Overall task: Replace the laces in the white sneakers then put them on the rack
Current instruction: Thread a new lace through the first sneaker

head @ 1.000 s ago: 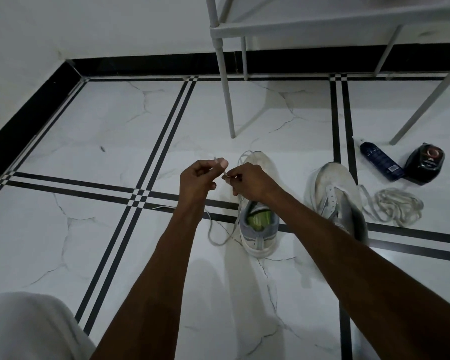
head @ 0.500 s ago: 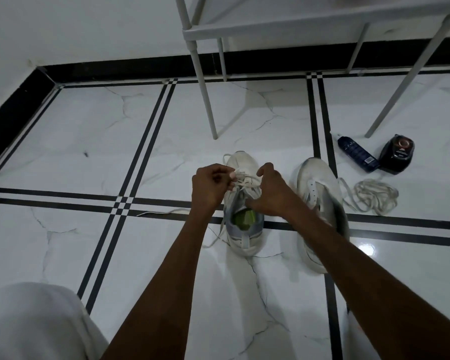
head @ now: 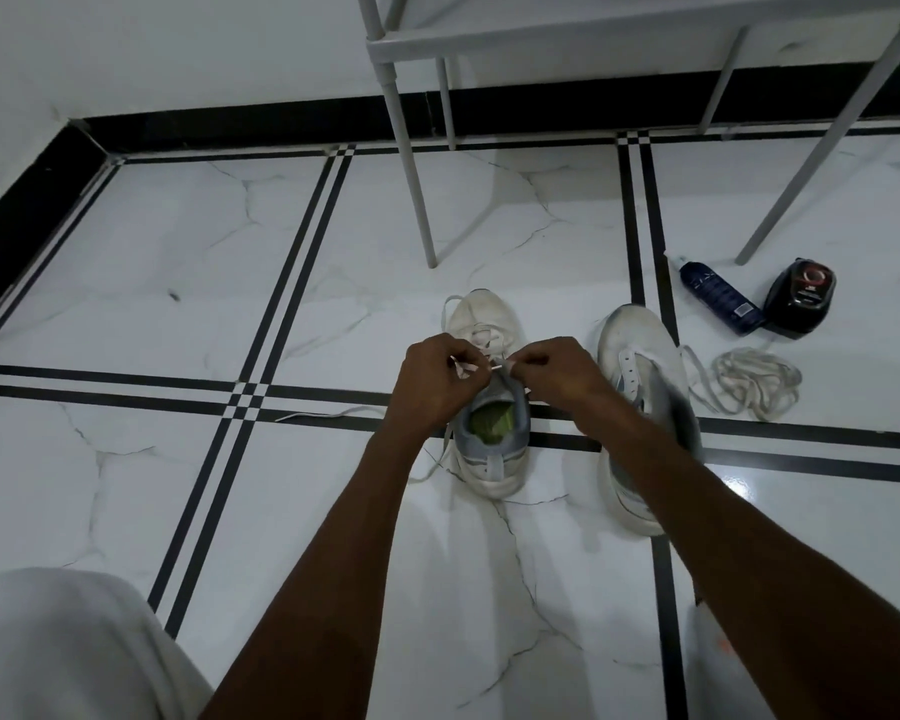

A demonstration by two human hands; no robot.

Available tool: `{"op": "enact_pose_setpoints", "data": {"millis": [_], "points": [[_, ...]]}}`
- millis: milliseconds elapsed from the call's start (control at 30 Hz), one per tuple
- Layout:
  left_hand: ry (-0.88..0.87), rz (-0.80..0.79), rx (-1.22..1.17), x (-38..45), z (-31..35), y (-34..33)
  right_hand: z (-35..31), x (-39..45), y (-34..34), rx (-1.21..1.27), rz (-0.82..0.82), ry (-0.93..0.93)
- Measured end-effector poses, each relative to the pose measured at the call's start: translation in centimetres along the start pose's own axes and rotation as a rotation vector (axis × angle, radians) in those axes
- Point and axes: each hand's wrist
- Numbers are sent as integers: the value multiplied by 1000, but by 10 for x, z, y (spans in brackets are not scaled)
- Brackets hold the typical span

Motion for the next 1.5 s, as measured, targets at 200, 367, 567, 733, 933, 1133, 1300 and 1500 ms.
{"op": "enact_pose_setpoints", "data": {"millis": [200, 367, 567, 733, 933, 1133, 1300, 1500], "points": [[15, 58, 127, 0, 7, -14, -4, 0, 12, 342, -176, -235], [41, 48, 145, 2, 8, -20, -3, 1, 15, 433, -219, -295], [44, 56, 168, 3, 7, -25, -1, 4, 18, 445, -245, -311], [36, 57, 163, 2, 6, -22, -1, 5, 16, 425, -267, -309], [16, 88, 165, -1, 9, -26, -5, 1, 16, 403, -248, -274], [65, 106, 153, -5, 11, -29, -7, -1, 16, 412, -241, -259], [91, 233, 102, -14, 20, -29, -10, 2, 9, 395, -185, -276], [76, 192, 323, -30, 27, -39, -15, 5, 8, 286, -169, -280]]}}
Point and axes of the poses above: each hand's wrist, its own x-axis towards the middle knuckle, its own y-axis out of the back of the hand, z = x × y, and after that the axes turned 6 degrees about -y, right-handed
